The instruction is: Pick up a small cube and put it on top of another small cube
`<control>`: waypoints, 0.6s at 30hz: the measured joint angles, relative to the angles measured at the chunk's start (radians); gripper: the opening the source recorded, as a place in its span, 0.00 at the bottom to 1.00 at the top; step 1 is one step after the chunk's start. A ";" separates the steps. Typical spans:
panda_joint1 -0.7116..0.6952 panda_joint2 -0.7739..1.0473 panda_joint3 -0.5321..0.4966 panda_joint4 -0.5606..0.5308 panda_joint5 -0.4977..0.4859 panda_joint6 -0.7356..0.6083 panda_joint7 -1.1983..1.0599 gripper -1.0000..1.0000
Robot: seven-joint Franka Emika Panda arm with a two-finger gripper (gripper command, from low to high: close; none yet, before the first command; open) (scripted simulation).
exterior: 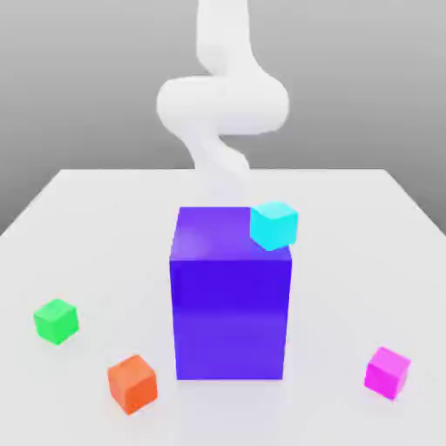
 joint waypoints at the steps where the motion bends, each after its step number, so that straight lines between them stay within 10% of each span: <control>1: 0.010 0.039 0.011 -0.009 -0.004 0.017 -0.009 0.50; 18: 0.179 0.659 0.184 -0.147 -0.092 0.287 -0.129 0.50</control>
